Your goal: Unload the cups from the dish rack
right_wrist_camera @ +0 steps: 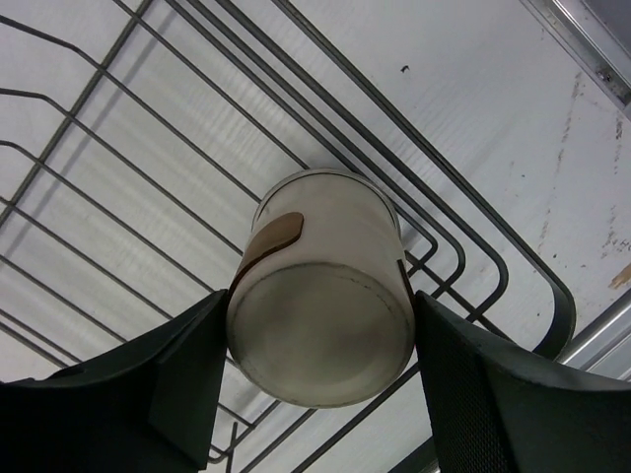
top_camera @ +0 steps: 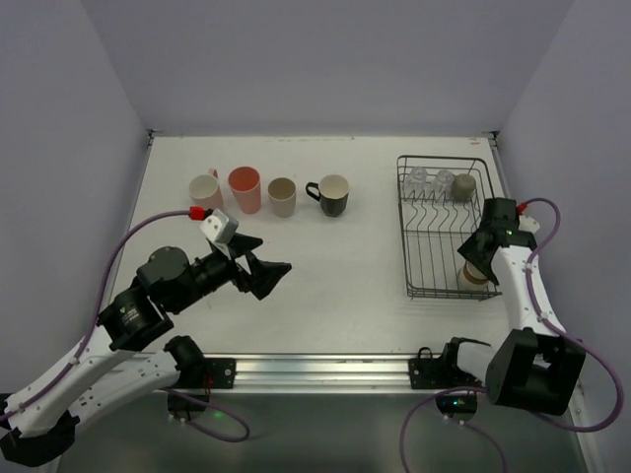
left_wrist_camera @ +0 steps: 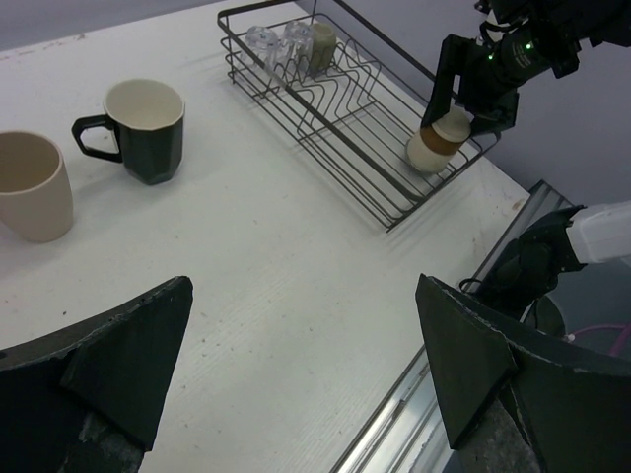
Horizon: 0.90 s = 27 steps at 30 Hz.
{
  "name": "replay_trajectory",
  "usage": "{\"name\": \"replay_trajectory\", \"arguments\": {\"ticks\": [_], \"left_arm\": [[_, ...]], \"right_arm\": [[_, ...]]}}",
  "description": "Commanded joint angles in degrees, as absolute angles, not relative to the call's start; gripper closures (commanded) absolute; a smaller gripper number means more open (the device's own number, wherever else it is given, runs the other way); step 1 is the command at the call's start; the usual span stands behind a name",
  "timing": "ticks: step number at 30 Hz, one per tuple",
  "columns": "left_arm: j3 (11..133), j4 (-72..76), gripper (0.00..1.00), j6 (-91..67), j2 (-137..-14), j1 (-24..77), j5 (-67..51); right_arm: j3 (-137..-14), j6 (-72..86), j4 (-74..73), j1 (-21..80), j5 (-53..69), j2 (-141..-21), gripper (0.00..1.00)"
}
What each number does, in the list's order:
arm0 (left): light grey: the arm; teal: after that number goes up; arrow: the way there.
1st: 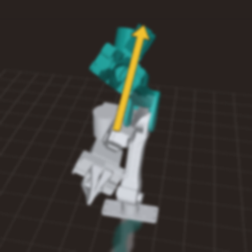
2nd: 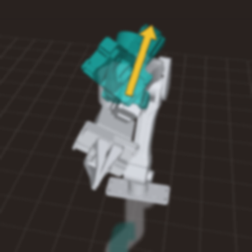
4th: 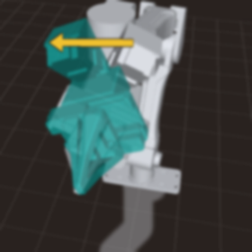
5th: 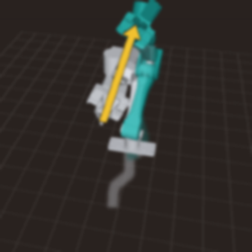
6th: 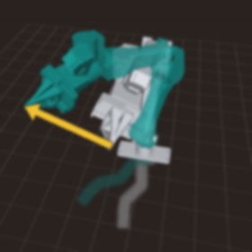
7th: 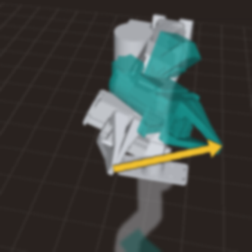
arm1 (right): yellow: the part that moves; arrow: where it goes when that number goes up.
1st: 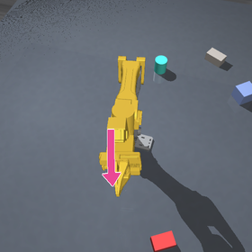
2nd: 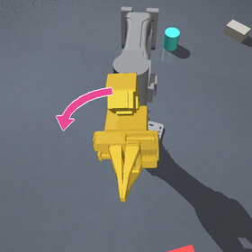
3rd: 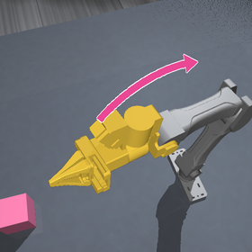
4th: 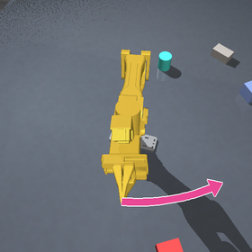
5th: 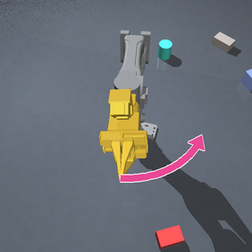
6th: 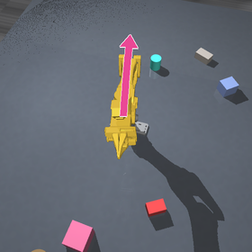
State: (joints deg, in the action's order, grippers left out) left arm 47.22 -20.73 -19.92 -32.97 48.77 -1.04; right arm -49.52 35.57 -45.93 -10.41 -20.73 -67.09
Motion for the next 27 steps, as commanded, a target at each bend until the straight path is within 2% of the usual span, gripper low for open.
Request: {"name": "replay_trajectory", "arguments": {"ticks": [1, 8, 13, 19, 21, 27], "left_arm": [[47.2, -20.6, 0.00, -18.9, -34.4, 47.9, -0.4], [47.0, -18.7, 0.00, -21.3, -38.8, 46.4, -4.1], [44.8, -11.0, 0.00, -25.4, -43.4, 46.4, -9.9], [43.2, 6.0, 0.11, -32.1, -52.1, 46.4, -20.7], [42.9, 12.2, 0.13, -35.2, -55.3, 46.4, -22.9], [45.6, 19.4, 0.18, -39.1, -63.0, 46.4, -24.9]], "right_arm": [[-50.4, 34.9, -43.9, -10.5, -20.1, -62.9, 0.56], [-50.6, 34.0, -38.6, -10.2, -11.9, -56.3, 0.62], [-50.0, 34.3, -33.1, -8.6, 2.1, -48.6, 0.66], [-44.9, 41.1, -18.0, -2.7, 25.6, -41.0, 0.65], [-43.1, 42.7, -12.3, 2.4, 28.2, -39.7, 0.65], [-36.1, 52.0, 6.5, 8.2, 42.4, -38.5, 0.64]]}}
